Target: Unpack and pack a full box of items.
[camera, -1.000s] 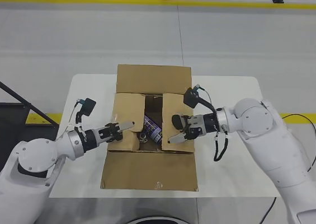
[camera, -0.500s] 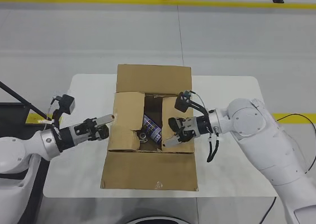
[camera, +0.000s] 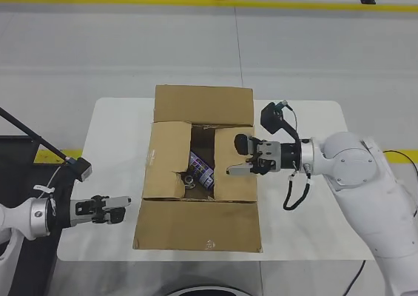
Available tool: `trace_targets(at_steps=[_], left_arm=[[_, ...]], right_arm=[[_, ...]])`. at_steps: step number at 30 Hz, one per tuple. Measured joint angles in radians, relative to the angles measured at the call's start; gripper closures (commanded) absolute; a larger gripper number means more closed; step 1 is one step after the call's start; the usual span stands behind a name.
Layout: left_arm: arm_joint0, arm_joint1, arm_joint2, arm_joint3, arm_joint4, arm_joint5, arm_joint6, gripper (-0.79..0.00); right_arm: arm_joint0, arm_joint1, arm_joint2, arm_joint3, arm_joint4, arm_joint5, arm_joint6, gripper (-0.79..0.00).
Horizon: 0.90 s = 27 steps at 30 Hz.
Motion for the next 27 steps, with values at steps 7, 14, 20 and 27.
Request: trace_targets(at_steps=[7, 14, 20, 27], left_arm=[[0.04, -0.001, 0.052, -0.007, -0.044, -0.048, 0.01, -0.785], [0.05, -0.001, 0.114, -0.023, -0.051, -0.065, 0.037, -0.785], [0.039, 0.003, 0.137, -0.034, -0.045, -0.07, 0.032, -0.785], [0.037, 0.008, 0.138, -0.049, -0.067, -0.074, 0.032, -0.785]], right_arm=[[-0.008, 0.003, 0.016, -0.02, -0.026, 0.027, -0.022, -0.785], [-0.015, 0.003, 0.016, -0.015, -0.032, 0.04, -0.037, -0.785], [-0.022, -0.008, 0.029, 0.056, -0.068, 0.177, -0.25, -0.785], [0.042, -0.04, -0.025, 0.22, -0.084, 0.228, -0.424, -0.785]])
